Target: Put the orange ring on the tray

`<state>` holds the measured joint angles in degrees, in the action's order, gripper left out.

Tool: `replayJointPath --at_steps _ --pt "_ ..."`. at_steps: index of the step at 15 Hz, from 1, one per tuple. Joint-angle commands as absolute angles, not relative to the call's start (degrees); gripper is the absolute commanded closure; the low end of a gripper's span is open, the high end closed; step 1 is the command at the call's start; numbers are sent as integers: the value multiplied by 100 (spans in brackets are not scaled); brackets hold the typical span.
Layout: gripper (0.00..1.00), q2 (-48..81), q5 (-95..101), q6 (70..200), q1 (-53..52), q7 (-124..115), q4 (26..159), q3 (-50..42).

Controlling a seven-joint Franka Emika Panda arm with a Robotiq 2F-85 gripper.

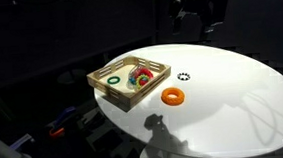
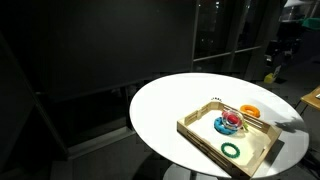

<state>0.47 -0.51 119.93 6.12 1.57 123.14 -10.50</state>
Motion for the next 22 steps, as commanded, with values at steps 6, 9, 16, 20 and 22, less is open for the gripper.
replayJointPath --at_steps 6,9,16,20,22 --pt "0 734 -23 12810 656 -54 12375 -872" --pt "0 1079 -50 13111 663 -31 12386 -847" --pt "0 1785 -57 13865 688 7 12458 -840" --pt "0 2087 -47 14101 692 -9 12471 -848" --pt "0 2194 -31 14192 691 -14 12479 -857"
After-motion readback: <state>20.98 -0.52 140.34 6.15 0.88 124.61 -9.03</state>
